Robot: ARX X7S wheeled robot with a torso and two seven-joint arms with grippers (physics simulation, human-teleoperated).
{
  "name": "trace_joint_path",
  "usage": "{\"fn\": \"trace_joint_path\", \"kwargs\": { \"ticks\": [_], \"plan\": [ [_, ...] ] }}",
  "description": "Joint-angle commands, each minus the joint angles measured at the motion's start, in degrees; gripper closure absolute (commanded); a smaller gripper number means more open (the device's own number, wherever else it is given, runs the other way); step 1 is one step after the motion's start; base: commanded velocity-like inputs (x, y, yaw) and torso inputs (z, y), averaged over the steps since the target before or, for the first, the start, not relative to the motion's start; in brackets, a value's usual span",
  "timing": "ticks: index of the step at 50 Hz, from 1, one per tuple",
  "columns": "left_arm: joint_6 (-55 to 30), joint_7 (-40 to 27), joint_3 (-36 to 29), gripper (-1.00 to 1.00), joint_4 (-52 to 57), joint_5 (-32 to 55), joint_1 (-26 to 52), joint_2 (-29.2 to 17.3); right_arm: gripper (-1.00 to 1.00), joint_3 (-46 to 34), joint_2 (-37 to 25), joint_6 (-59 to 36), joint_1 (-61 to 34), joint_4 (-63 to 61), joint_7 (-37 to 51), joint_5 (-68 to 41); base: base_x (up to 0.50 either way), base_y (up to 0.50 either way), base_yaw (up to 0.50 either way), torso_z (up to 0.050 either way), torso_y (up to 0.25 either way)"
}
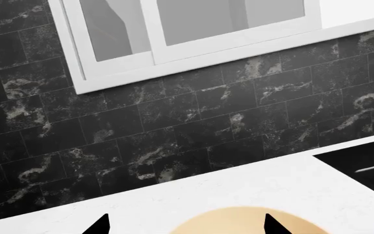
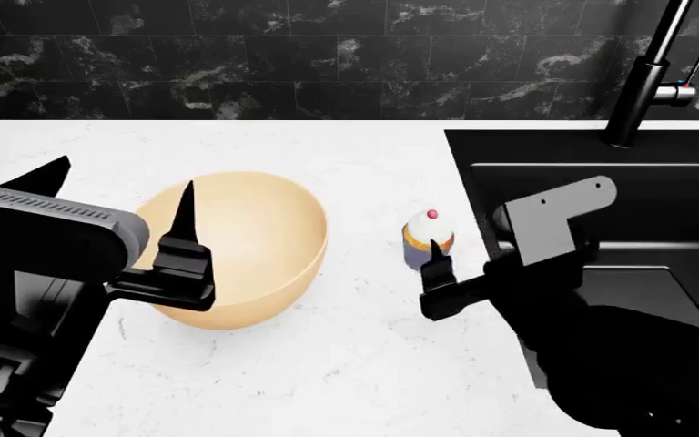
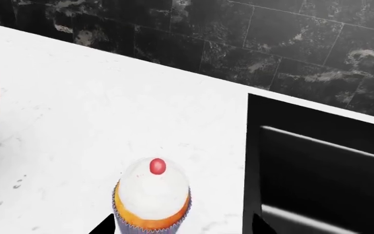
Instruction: Move the fresh-baked cupcake off the tray onto the counter, and place the bowl used for mixing into the sink.
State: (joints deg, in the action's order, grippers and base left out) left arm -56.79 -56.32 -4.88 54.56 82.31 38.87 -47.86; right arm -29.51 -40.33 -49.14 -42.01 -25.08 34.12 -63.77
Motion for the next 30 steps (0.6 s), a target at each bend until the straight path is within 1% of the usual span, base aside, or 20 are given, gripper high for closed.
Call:
{"fn": "trace_joint_path", "kwargs": {
  "ticks": [1, 9, 12, 15, 21, 25, 27, 30],
  "plan": [
    [-0.01, -0.98, -0.31, -1.00, 0.15, 1.60, 0.93, -0.50, -1.00, 5.36, -4.86, 2.81, 3.53, -4.86, 0.09, -4.77, 0.00, 0.00, 0.00, 0.000, 0.000],
    [-0.45, -1.53, -1.25, -1.00, -0.22, 2.32, 2.65, -0.20, -1.00, 8.35, -8.25, 5.58, 6.67, -8.88, -1.10, -6.61, 0.00, 0.00, 0.00, 0.000, 0.000],
    [-0.53, -2.14, -1.38, -1.00, -0.23, 3.24, 3.26, -0.44, -1.00, 10.68, -10.19, 6.94, 8.20, -11.11, -0.41, -8.58, 0.00, 0.00, 0.00, 0.000, 0.000],
    [-0.55, -2.53, -1.68, -1.00, 0.12, 4.29, 3.52, -0.52, -1.00, 14.54, -13.13, 9.70, 11.22, -15.21, 0.75, -10.96, 0.00, 0.00, 0.00, 0.000, 0.000],
    [-0.36, -2.30, -1.82, -1.00, 0.34, 4.10, 3.22, -0.39, -1.00, 19.46, -16.93, 13.09, 15.52, -19.85, 2.71, -13.24, 0.00, 0.00, 0.00, 0.000, 0.000],
    [-0.17, -2.36, -1.90, -1.00, 0.38, 4.25, 3.09, -0.29, -1.00, 24.15, -19.91, 16.33, 19.90, -23.54, 4.06, -14.70, 0.00, 0.00, 0.00, 0.000, 0.000],
    [-0.01, -2.88, -1.75, -1.00, 0.49, 4.83, 3.11, -0.54, -1.00, 25.02, -20.21, 17.15, 21.57, -24.16, 4.00, -14.41, 0.00, 0.00, 0.00, 0.000, 0.000],
    [0.02, -5.25, -2.25, -1.00, 0.53, 8.36, 4.97, -1.18, -1.00, 25.22, -20.29, 17.26, 22.12, -24.49, 4.47, -14.01, 0.00, 0.00, 0.00, 0.000, 0.000]
  ]
}}
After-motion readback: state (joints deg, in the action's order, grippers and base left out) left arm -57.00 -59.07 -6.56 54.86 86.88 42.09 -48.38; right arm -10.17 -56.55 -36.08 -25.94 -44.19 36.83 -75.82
